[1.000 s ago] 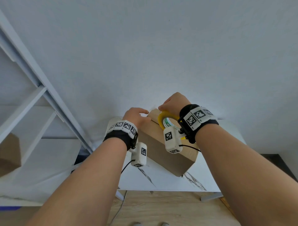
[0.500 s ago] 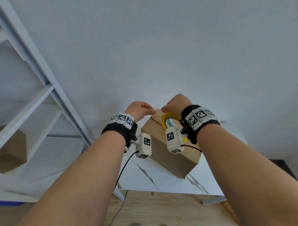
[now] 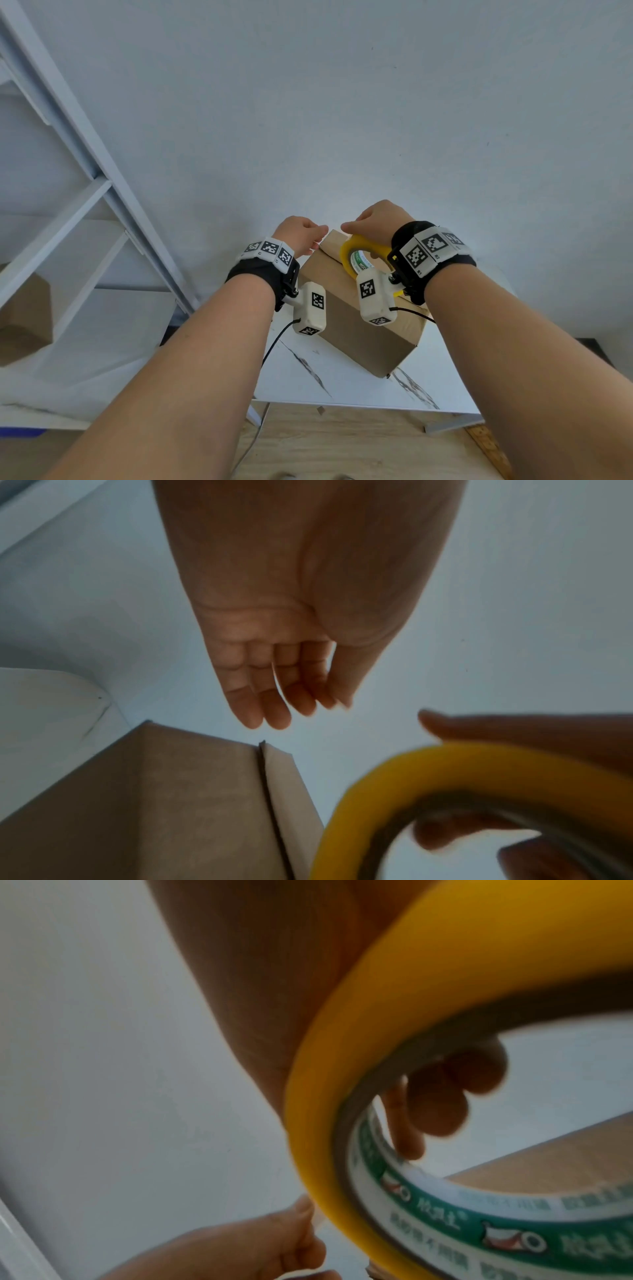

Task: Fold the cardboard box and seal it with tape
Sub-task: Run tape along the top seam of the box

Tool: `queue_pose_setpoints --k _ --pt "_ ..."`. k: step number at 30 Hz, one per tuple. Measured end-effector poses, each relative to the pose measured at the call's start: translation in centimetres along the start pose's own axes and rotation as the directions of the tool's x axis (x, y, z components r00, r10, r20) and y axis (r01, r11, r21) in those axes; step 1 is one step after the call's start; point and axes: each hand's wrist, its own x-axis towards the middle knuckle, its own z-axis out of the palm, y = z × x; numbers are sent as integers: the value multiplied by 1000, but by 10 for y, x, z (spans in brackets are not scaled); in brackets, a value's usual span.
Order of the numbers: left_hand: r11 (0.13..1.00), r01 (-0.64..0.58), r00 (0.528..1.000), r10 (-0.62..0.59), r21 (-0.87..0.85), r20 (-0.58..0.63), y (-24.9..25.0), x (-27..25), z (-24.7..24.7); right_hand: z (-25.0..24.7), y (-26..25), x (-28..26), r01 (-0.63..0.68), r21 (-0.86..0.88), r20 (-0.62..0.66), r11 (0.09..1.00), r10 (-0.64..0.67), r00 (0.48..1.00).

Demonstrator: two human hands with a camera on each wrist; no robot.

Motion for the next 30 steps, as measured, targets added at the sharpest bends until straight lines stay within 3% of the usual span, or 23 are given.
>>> queue_pose_setpoints --k 5,8,12,18,30 --pt "994 18 995 -8 109 -100 -3 3 5 -5 10 -11 -78 68 106 995 71 992" --pt "997 42 992 -35 61 -120 -8 5 6 1 21 -15 -150 308 133 940 114 985" --pt "995 68 994 -74 -70 -81 -7 5 8 3 27 -14 -209 567 96 797 188 977" --pt "992 98 993 -102 -85 -51 -7 11 13 -4 23 -14 -166 498 32 851 173 984" --pt "965 214 977 -208 -151 54 -25 26 20 -1 18 -9 -187 380 44 906 184 982"
